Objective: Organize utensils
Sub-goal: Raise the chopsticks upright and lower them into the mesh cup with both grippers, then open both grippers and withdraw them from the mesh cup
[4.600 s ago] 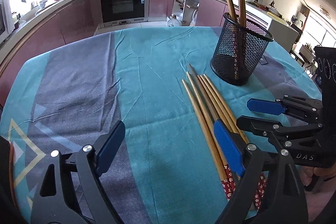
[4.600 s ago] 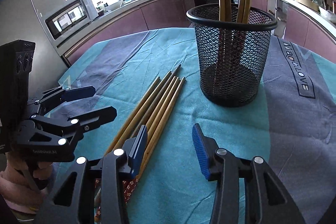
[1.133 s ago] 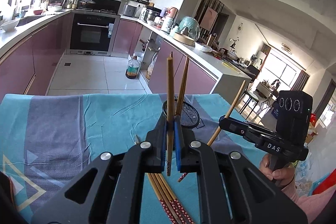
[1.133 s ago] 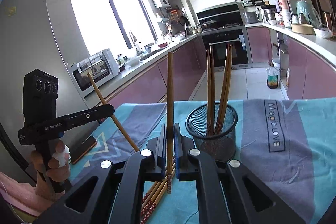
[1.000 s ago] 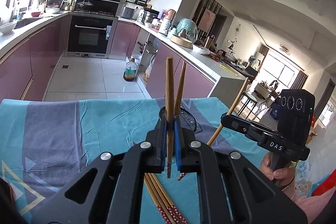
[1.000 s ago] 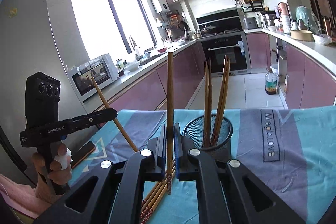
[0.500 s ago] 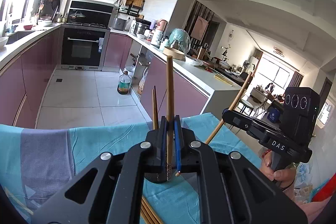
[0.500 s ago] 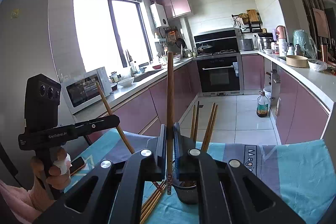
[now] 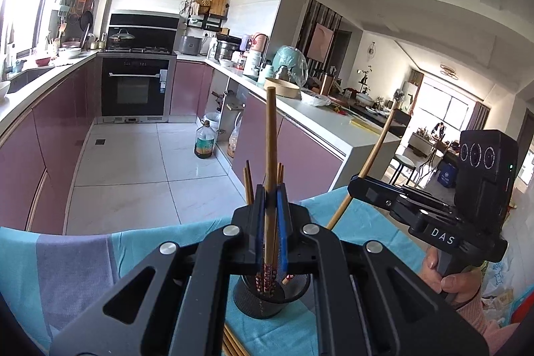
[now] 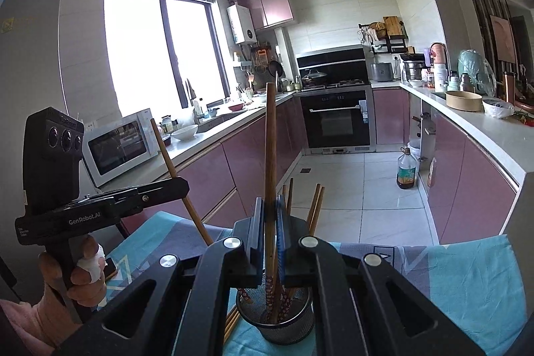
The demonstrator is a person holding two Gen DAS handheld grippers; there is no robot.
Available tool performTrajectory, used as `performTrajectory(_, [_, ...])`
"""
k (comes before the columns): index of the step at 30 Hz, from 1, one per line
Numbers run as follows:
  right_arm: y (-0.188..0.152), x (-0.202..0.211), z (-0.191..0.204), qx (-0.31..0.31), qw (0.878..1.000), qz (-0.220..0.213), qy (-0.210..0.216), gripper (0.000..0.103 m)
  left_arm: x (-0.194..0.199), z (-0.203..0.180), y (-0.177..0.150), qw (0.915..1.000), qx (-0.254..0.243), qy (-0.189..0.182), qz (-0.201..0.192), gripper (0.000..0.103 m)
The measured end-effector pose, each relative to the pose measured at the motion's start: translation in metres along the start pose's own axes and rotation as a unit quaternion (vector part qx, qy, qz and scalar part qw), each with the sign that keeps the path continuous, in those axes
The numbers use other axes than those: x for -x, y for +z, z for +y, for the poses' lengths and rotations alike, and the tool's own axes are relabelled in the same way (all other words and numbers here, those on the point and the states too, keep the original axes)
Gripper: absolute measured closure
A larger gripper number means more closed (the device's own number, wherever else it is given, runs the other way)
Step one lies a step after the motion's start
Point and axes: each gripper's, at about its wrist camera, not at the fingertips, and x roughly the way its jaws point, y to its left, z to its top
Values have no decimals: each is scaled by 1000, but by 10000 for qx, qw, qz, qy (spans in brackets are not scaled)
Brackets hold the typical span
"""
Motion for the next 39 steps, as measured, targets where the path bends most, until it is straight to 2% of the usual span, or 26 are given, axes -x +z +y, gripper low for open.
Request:
performTrajectory(6, [-11,-15,-5,-19,9995,301,-54,98,-30,3,-14,9983,-132,166,540,96])
performTrajectory(12, [-23,-30,-11,-65,9968,792,-116,98,-48,7,-29,9943,-332,194,991,96])
performTrajectory(22, [-34,-59,-18,-276,9895,1418,-108,97,-72,19,-23,9914,-349,203,1248,96])
performTrajectory(33, [-30,-67,-27,-540,9902,1243,-341,92,-102,28,-11,9929,-110,259,1157,95])
performTrajectory(39, [-33,-61,-30,-603,9914,1094,-397,81,-102,37,-17,9936,78,230,1103,93])
